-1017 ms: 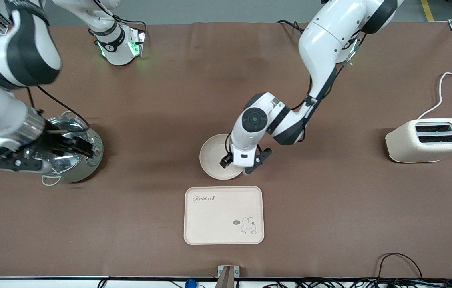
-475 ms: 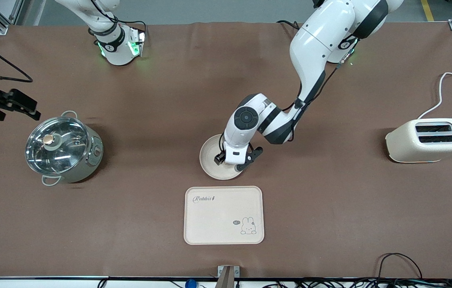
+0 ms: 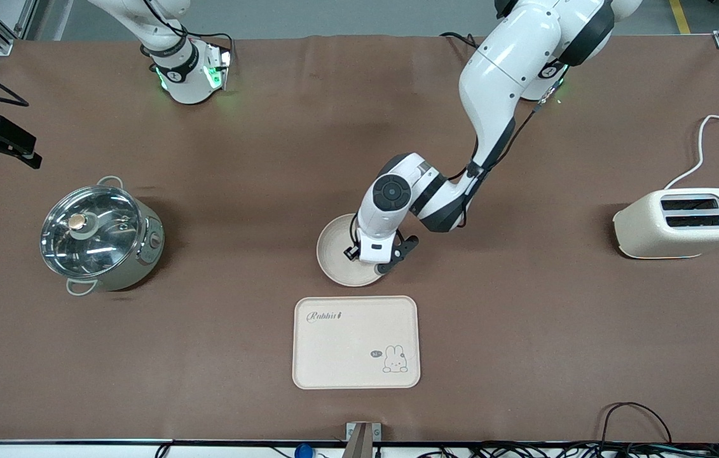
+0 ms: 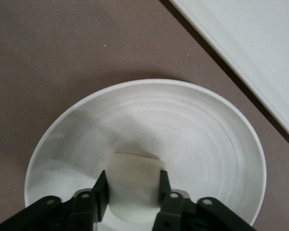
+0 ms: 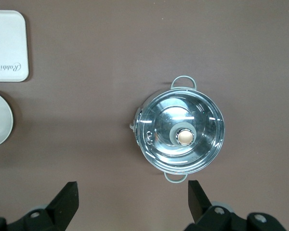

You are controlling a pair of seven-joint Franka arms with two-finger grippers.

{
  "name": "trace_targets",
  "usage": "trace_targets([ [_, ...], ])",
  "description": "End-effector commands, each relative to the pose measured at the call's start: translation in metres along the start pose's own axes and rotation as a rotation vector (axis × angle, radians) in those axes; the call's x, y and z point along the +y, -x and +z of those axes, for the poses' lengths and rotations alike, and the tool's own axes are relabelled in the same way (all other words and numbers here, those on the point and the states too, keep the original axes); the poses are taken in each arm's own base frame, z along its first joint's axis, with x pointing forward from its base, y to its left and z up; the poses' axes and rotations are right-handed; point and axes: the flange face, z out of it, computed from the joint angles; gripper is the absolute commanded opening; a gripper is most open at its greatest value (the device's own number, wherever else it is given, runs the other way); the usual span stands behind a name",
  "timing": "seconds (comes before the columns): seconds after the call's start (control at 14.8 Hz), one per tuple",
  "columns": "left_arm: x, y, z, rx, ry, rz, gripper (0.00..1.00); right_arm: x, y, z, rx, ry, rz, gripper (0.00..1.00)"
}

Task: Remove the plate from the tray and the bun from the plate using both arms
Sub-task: 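Lift the bun with the left gripper and carry it toward the toaster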

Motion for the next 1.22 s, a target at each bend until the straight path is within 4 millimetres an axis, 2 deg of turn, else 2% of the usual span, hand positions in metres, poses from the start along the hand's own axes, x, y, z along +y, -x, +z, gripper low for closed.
trace_targets([
  [0.0, 0.006, -0.006, -0.008, 0.021, 0.016, 0.0, 0.0, -0.013, 0.002, -0.005, 0.002, 0.027, -0.066, 1.0],
  [0.07, 0.008, -0.013, -0.018, 0.026, 0.028, -0.006, 0.0, -0.002, 0.002, -0.005, 0.004, 0.023, -0.045, 1.0],
  [0.14, 0.01, -0.021, -0.028, 0.024, 0.034, -0.024, 0.0, -0.002, 0.002, -0.005, 0.004, 0.023, -0.046, 1.0],
  [0.2, 0.01, -0.033, -0.046, 0.031, 0.033, -0.037, 0.0, -0.002, 0.002, -0.005, 0.006, 0.022, -0.046, 1.0],
  [0.27, 0.008, -0.056, -0.069, 0.046, 0.024, -0.061, 0.0, -0.002, 0.002, -0.006, 0.006, 0.022, -0.046, 1.0],
  [0.34, 0.007, -0.075, -0.102, 0.059, 0.026, -0.082, 0.0, -0.005, 0.002, -0.005, 0.006, 0.023, -0.052, 1.0],
  [0.41, 0.0, -0.091, -0.121, 0.066, -0.002, -0.098, 0.0, -0.006, 0.002, -0.005, 0.003, 0.023, -0.054, 1.0],
  [0.54, -0.027, -0.139, -0.146, 0.069, -0.107, -0.078, 0.0, -0.006, 0.002, -0.005, 0.003, 0.023, -0.054, 1.0],
  [0.61, -0.051, -0.169, -0.155, 0.08, -0.166, -0.053, 0.01, -0.008, 0.002, -0.005, 0.003, 0.023, -0.051, 1.0],
  [0.68, -0.079, -0.204, -0.157, 0.089, -0.205, -0.051, 0.01, -0.008, 0.002, -0.005, 0.004, 0.023, -0.049, 1.0],
  [0.75, -0.104, -0.226, -0.149, 0.077, -0.24, -0.056, 0.02, -0.008, 0.002, -0.005, 0.004, 0.023, -0.049, 1.0],
  [0.95, -0.155, -0.282, -0.111, 0.043, -0.305, -0.13, 0.05, -0.003, 0.008, -0.005, -0.025, 0.023, -0.039, 1.0],
  [1.15, -0.2, -0.324, -0.082, 0.03, -0.307, -0.203, 0.06, -0.007, 0.021, -0.011, -0.066, 0.022, -0.041, 1.0],
])
